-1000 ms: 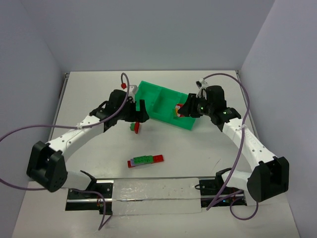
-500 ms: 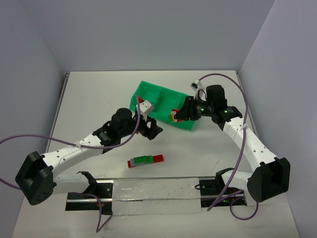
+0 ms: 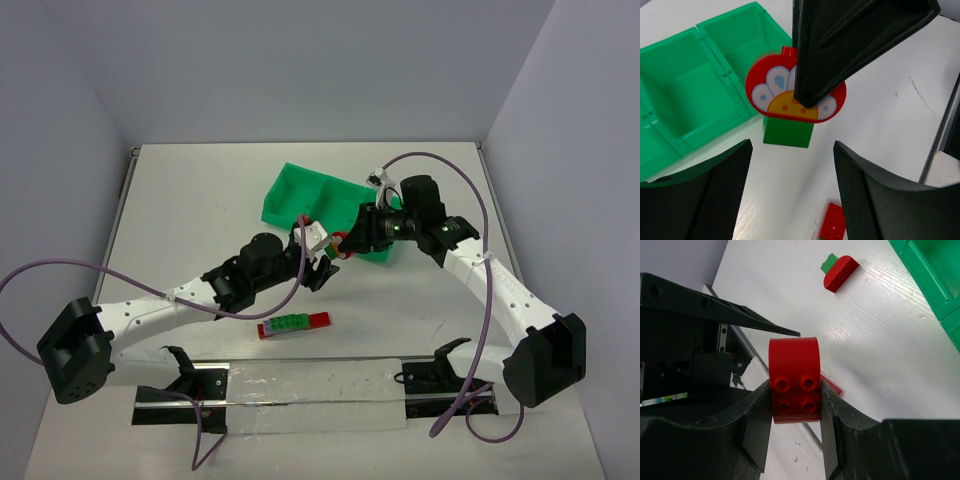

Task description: Sort the legos into containers by color

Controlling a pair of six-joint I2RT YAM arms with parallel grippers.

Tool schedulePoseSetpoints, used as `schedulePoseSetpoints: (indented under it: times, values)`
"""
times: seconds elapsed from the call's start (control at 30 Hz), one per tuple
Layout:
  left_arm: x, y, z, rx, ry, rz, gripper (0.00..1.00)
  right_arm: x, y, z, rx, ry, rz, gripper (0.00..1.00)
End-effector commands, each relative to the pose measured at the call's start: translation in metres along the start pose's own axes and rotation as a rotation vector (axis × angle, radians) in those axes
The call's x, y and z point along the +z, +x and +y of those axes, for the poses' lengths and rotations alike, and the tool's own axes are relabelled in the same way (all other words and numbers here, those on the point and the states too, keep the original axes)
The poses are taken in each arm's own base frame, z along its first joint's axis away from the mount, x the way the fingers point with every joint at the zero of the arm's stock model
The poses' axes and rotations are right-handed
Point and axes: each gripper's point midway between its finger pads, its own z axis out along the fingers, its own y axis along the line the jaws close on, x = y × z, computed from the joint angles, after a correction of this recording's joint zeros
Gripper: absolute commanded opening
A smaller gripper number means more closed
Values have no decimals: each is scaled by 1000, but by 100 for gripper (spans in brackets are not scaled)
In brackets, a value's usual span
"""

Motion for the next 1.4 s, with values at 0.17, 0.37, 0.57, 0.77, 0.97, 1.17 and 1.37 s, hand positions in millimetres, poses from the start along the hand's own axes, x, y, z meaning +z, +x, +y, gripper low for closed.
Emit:
schedulePoseSetpoints:
  times: [0.17, 0.37, 0.57, 0.77, 0.97, 1.17, 1.37]
  values:
    - [8, -39, 5, 71, -59, -105, 68, 4, -9, 16, -34, -47, -14, 1]
    - [9, -43, 8, 62, -81, -123, 59, 6, -10, 22, -37, -63, -14, 1]
    - [10, -44, 8, 65, -79, -118, 23, 8, -8, 22, -35, -61, -7, 1]
    - [10, -33, 6, 68, -63, -75, 0, 2, -13, 19, -48, -28, -41, 1]
    - [-8, -23, 13, 40, -110, -102, 0, -14, -33, -3, -10, 80, -133, 1]
    - [-25, -25, 21, -13, -169, -131, 0, -20, -49, -30, 40, 239, -198, 2]
    - [-41, -24, 39, -86, -263, -158, 0, -21, -54, -61, 76, 390, -232, 2]
